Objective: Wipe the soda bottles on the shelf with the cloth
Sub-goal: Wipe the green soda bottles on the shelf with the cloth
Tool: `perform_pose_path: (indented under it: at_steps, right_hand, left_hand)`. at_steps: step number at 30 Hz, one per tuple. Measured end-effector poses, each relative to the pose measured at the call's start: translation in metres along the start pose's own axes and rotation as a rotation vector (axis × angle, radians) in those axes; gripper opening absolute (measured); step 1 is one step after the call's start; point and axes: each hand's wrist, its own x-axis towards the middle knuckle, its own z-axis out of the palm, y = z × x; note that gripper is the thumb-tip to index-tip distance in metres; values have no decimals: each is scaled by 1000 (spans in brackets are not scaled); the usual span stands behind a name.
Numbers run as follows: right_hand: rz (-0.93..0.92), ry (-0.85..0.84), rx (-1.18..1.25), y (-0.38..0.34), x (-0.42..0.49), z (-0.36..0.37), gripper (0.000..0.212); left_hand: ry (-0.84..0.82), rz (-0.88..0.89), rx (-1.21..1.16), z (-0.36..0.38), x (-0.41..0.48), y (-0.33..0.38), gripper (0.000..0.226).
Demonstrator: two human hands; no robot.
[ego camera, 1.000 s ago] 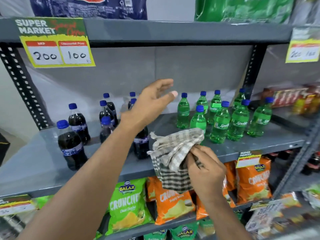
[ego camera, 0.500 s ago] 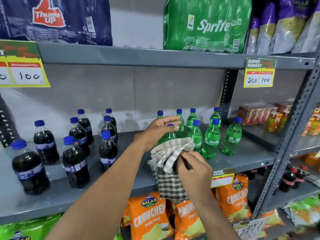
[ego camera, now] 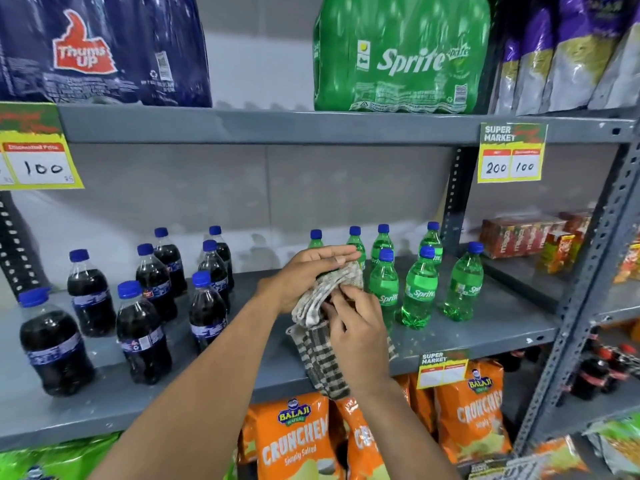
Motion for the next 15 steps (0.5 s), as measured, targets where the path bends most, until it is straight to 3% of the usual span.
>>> perform_pose_path:
  at_steps: [15]
  right_hand:
    - [83,-147,20,14,-51,-2,26]
  left_hand:
    - [42,86,127,2,1,-4,33]
